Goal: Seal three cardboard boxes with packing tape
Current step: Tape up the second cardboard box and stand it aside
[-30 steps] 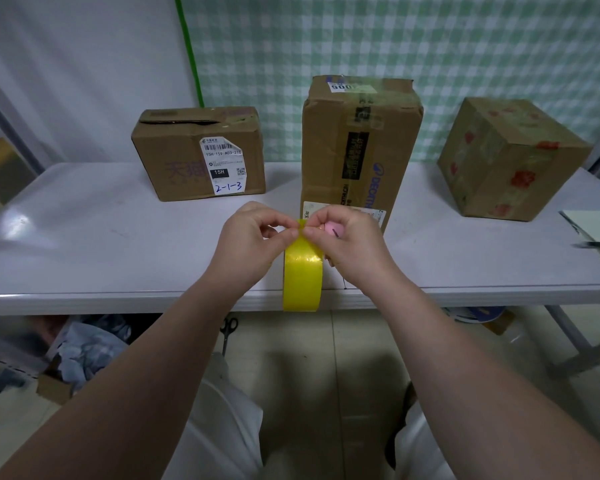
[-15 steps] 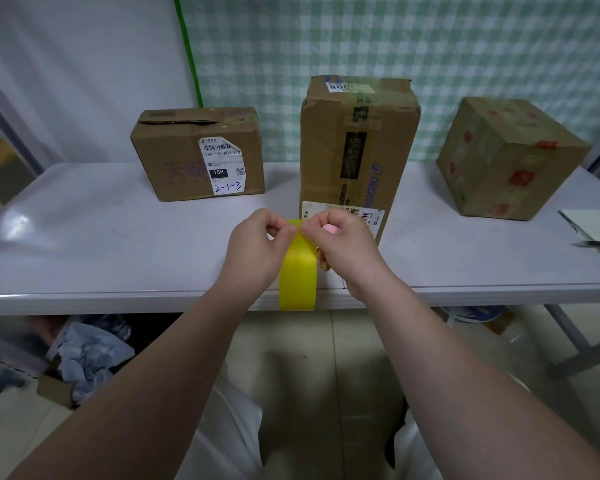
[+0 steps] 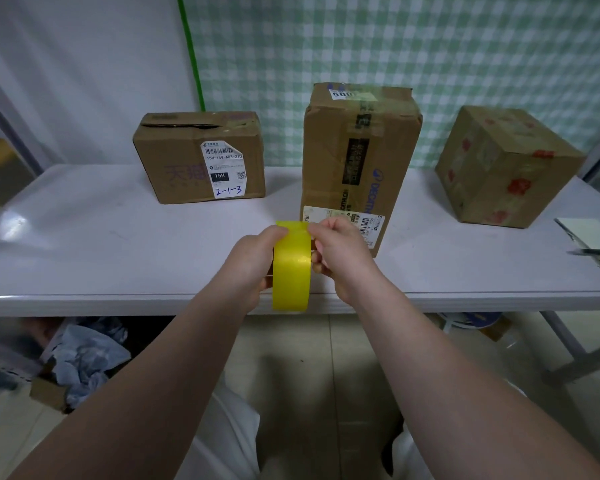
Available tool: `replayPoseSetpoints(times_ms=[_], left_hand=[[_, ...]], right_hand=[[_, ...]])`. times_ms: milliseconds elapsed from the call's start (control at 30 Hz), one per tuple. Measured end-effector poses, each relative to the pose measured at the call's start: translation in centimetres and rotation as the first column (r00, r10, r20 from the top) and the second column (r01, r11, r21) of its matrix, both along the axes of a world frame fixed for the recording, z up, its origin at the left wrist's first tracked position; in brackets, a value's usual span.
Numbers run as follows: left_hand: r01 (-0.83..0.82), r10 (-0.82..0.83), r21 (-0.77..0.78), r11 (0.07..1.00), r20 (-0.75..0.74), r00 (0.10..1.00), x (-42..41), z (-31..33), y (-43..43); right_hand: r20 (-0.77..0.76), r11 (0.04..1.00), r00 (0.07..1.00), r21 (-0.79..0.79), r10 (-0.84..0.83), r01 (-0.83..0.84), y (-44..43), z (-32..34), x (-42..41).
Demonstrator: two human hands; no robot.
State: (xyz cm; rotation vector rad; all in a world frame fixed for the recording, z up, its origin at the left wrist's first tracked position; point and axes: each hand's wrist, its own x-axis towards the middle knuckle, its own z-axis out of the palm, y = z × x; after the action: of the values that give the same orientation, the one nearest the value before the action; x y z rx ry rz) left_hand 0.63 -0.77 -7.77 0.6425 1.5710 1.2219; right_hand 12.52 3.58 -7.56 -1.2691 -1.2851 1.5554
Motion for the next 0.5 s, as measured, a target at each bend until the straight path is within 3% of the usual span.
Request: replayPoseSetpoints(times_ms=[133, 200, 267, 367, 500], left_hand=[[-0.077, 0.104, 0.093, 0.993, -0.334, 0.937, -2.5, 0.8, 0.2], [-0.072, 0.118, 0.099, 0.992, -0.602, 0.79, -4.1, 1.4, 0.2], [-0.052, 0.085, 0.067, 0.996, -0.806, 0.586, -5.9, 1.4, 0.3], [-0.053, 0.012, -0.008, 0.999, -0.929, 0.369, -8.2, 0.3, 0.4], [-0.048, -0.116, -0.129, 0.991, -0.971, 0.207, -9.3, -1.5, 0.5]], right_hand=[[0.013, 0.993, 0.999, -0.112, 0.036, -0.034, 0.8, -0.4, -1.7], [0.066, 0.988, 0.994, -0.135, 0.089, -0.079, 1.3, -0.8, -2.9], [0.117, 0.979, 0.98, -0.146, 0.162, -0.145, 1.5, -1.3, -4.3], [0.169, 0.975, 0.969, -0.156, 0.182, -0.156, 2.2, -2.7, -6.3], [0.198, 0.973, 0.956, -0.124, 0.215, -0.193, 3.0, -4.3, -8.6]])
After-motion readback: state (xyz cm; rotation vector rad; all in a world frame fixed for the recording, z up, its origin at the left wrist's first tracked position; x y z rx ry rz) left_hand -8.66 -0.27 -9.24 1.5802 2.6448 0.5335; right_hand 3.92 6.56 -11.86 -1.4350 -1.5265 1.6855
